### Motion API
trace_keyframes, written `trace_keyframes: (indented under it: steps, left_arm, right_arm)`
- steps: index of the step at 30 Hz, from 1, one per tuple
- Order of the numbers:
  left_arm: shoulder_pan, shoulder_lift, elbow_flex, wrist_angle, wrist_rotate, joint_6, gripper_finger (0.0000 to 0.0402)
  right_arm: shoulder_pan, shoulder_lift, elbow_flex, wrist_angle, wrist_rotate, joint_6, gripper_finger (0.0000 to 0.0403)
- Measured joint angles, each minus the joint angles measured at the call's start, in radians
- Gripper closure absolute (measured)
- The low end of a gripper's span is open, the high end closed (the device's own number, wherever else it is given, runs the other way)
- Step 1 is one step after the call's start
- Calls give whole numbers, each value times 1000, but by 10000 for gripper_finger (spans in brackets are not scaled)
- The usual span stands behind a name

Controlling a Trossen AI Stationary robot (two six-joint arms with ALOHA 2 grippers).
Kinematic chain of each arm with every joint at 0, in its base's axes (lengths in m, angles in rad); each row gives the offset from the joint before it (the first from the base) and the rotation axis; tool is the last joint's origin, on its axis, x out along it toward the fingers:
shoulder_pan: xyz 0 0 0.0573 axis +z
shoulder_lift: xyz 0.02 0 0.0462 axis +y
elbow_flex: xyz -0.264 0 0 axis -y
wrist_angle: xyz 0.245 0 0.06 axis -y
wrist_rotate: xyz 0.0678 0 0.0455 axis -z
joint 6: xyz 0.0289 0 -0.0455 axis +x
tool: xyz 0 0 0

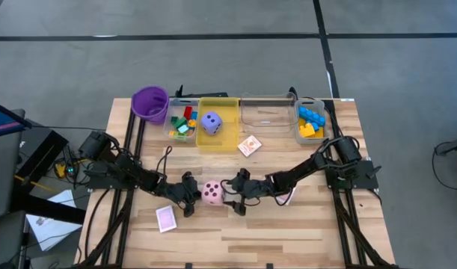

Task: Pick & Place Toys
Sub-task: Put the large pink dice into the yellow bin

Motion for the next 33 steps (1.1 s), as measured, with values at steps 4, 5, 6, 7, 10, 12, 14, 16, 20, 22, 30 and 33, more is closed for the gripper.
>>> trace_keyframes:
  steps: [4,5,6,7,10,12,14,16,20,22,30,33]
  left_arm:
    - [0,0,0,0,0,0,400]
    - [0,0,0,0,0,0,400]
    - [0,0,0,0,0,0,401]
    - [0,0,0,0,0,0,401]
    - [0,0,0,0,0,0,400]
    - [0,0,0,0,0,0,400]
    - [0,0,0,0,0,0,401]
    - [0,0,0,0,0,0,400]
    - [0,0,0,0,-1,0,401]
    - [0,0,0,0,-8,-2,401]
    - [0,0,0,0,-24,-27,401]
    - [0,0,0,0,-24,-30,401]
  right_arm:
    - [0,0,0,-3,-36,-11,4]
    - [0,0,0,-4,-53,-16,4]
    - [0,0,0,-4,-64,-16,4]
    - [0,0,0,-4,-73,-17,4]
    - [0,0,0,-4,-79,-19,4]
    - [0,0,0,-4,-79,-18,4]
    - [0,0,0,-3,-79,-18,4]
    - [0,0,0,11,-78,-15,4]
    - [0,0,0,69,-76,-9,4]
    - [0,0,1,91,-75,-8,4]
    - [2,-2,1,90,2,20,4]
    - [2,-3,1,90,26,25,4]
